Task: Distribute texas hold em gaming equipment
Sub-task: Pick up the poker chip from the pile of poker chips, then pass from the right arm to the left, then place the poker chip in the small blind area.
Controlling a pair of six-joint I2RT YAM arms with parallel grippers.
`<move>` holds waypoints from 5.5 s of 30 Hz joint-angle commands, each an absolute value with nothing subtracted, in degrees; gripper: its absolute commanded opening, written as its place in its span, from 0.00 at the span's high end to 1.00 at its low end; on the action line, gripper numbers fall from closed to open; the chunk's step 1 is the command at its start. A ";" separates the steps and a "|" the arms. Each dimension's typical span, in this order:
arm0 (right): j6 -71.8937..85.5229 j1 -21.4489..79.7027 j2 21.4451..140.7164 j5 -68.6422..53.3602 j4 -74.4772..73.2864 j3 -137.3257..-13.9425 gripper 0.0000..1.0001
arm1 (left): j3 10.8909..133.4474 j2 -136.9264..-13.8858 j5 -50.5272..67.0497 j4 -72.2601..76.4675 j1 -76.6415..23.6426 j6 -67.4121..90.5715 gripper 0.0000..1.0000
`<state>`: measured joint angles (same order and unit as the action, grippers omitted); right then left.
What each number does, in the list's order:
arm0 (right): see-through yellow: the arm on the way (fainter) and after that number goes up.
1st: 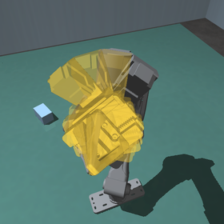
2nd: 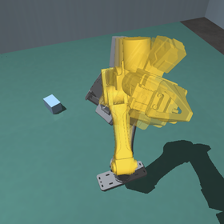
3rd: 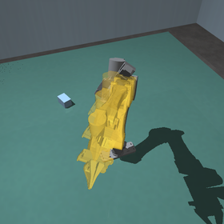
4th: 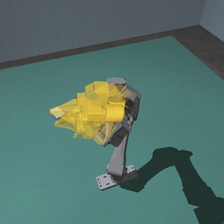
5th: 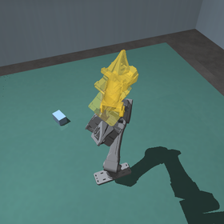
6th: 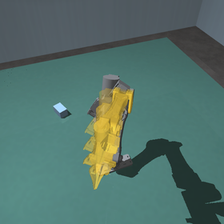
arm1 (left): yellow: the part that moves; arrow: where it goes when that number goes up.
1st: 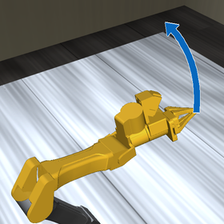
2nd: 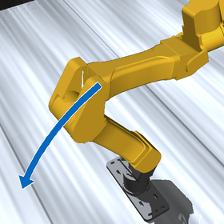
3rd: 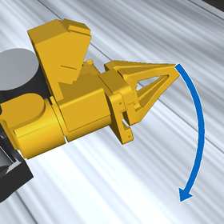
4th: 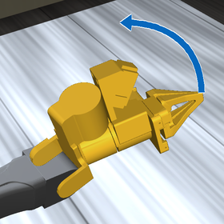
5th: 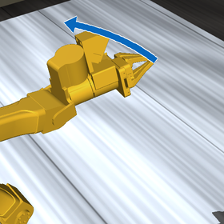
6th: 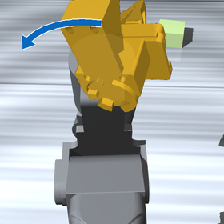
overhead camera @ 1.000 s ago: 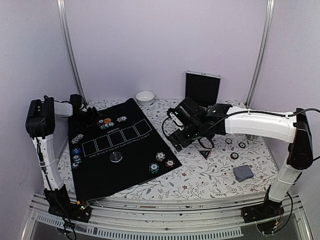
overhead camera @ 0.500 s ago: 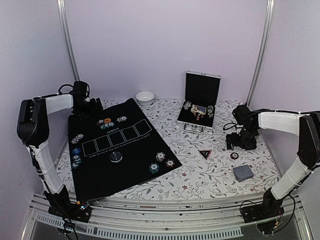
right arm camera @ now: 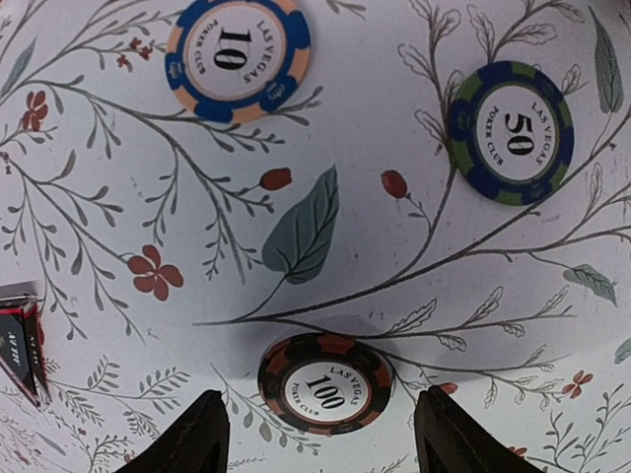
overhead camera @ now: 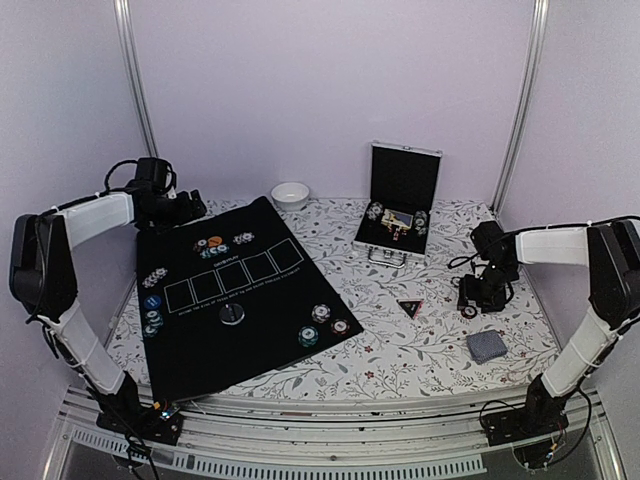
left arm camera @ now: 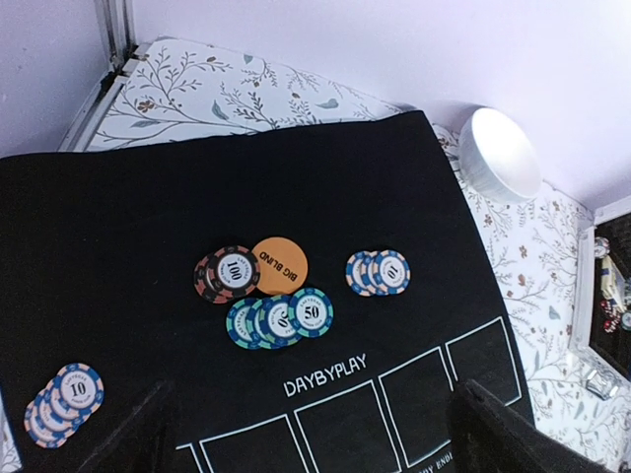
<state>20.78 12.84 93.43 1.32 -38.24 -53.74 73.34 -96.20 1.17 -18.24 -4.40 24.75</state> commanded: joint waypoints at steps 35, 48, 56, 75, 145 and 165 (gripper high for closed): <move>18.10 13.27 94.42 4.57 -42.06 -58.61 0.92 | 73.48 -94.81 2.97 -17.06 -4.29 23.02 0.03; 16.07 30.67 91.41 5.50 -46.34 -72.45 0.96 | 72.15 -90.60 13.73 -14.87 -7.67 23.94 0.11; 7.07 52.57 96.90 8.31 -37.08 -87.53 0.96 | 65.14 -88.82 46.48 -6.02 -18.41 29.86 0.27; -4.67 66.33 108.96 14.17 -27.77 -97.86 0.96 | 54.81 -87.98 59.91 -0.99 -30.14 34.21 0.51; -2.44 63.46 99.55 26.98 -23.74 -81.71 0.01 | 18.02 -46.15 13.65 -37.59 20.21 53.36 0.43; 11.09 50.92 96.37 21.29 -30.67 -82.82 0.01 | 53.63 -55.76 4.53 -40.74 13.20 44.17 0.02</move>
<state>3.60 56.31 99.61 24.84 -26.72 -82.11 45.34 -53.23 9.47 -43.90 17.47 50.54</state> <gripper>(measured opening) 0.988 0.951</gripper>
